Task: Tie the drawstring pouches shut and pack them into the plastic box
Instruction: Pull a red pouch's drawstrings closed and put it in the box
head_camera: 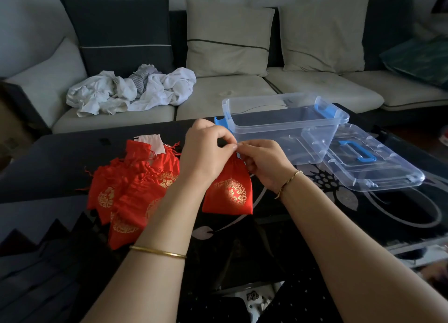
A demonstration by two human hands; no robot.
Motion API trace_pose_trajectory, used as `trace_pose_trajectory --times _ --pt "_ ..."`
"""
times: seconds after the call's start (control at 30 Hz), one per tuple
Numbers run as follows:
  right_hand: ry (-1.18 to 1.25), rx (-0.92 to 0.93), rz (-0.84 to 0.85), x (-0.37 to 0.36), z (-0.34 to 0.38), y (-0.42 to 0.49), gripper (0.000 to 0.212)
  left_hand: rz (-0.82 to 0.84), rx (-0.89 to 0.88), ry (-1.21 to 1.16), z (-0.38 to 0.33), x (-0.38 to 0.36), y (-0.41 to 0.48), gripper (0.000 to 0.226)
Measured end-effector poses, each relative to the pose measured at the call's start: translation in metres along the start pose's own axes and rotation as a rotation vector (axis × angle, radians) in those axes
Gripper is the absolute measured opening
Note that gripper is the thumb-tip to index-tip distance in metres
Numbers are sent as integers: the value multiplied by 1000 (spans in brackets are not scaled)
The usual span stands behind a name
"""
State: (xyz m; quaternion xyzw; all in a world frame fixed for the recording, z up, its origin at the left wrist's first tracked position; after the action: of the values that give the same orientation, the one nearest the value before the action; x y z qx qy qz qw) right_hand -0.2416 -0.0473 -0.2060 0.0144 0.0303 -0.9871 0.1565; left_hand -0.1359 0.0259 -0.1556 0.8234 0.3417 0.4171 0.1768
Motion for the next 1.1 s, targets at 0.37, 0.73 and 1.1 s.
trace_pose_trajectory --times 0.37,0.73,1.1 --pt "66 -25 135 1 0 -3 12 47 -16 99 -1 -4 -1 9" --pt "-187 175 52 8 6 3 14 53 -22 137 7 -9 2 7" --pt "-264 205 -105 7 -2 10 16 77 113 126 22 -4 8 12"
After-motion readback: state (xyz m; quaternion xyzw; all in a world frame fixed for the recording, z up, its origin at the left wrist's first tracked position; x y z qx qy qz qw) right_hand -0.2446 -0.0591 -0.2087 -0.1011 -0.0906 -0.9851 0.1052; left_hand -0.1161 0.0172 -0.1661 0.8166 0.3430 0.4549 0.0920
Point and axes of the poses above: each hand's wrist, its own y-axis towards the middle knuckle, its own x-axis out of the back of the hand, z = x × y, the point moved 5 cm from there along y, towards the middle knuckle, and after that the axes turned 8 degrees about -z, right-handed, at the moved point
